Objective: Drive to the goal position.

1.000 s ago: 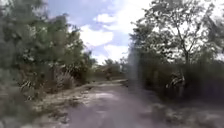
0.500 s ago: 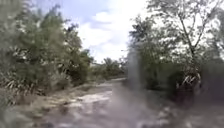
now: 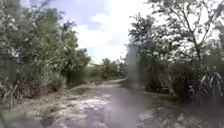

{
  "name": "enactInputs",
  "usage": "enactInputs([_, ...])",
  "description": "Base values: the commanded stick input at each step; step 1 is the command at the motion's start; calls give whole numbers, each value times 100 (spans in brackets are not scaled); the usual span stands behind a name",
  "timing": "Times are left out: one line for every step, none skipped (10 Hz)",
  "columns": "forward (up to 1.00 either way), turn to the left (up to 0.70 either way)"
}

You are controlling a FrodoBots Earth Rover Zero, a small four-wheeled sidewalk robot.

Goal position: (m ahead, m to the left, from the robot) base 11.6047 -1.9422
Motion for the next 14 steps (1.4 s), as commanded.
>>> enactInputs([69, 2])
enactInputs([69, 2])
enactInputs([69, 2])
enactInputs([69, 2])
enactInputs([69, 2])
enactInputs([69, 2])
enactInputs([69, 2])
enactInputs([69, 2])
enactInputs([69, 2])
enactInputs([69, 2])
enactInputs([69, 2])
enactInputs([69, 2])
enactInputs([69, 2])
enactInputs([69, 2])
